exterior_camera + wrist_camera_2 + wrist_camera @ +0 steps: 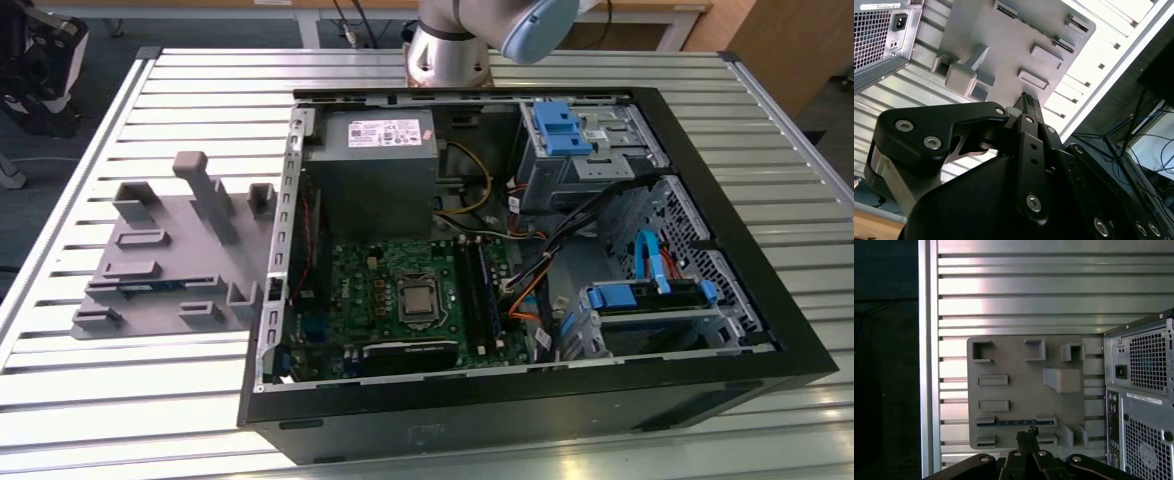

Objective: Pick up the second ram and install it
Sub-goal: 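Pick up the second ram and move it above second insertion slot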

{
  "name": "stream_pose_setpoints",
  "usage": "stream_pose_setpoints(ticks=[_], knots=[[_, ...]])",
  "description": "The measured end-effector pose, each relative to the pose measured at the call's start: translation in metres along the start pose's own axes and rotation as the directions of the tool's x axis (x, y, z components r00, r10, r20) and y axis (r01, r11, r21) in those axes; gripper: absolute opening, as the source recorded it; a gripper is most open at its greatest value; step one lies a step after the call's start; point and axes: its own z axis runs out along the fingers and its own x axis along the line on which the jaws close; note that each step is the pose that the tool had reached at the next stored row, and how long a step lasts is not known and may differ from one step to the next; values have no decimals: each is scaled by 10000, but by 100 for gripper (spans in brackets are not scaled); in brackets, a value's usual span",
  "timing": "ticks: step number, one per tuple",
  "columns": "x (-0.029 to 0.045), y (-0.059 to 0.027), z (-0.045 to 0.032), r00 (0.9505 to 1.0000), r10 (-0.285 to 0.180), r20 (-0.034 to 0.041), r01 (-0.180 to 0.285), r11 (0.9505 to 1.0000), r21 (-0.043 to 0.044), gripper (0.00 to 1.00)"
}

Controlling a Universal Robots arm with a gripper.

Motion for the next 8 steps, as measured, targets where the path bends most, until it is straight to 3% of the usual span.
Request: stream_pose_setpoints(ticks=[8], knots=[[1,0,0,9997,-231,-7,231,9997,-6,11]])
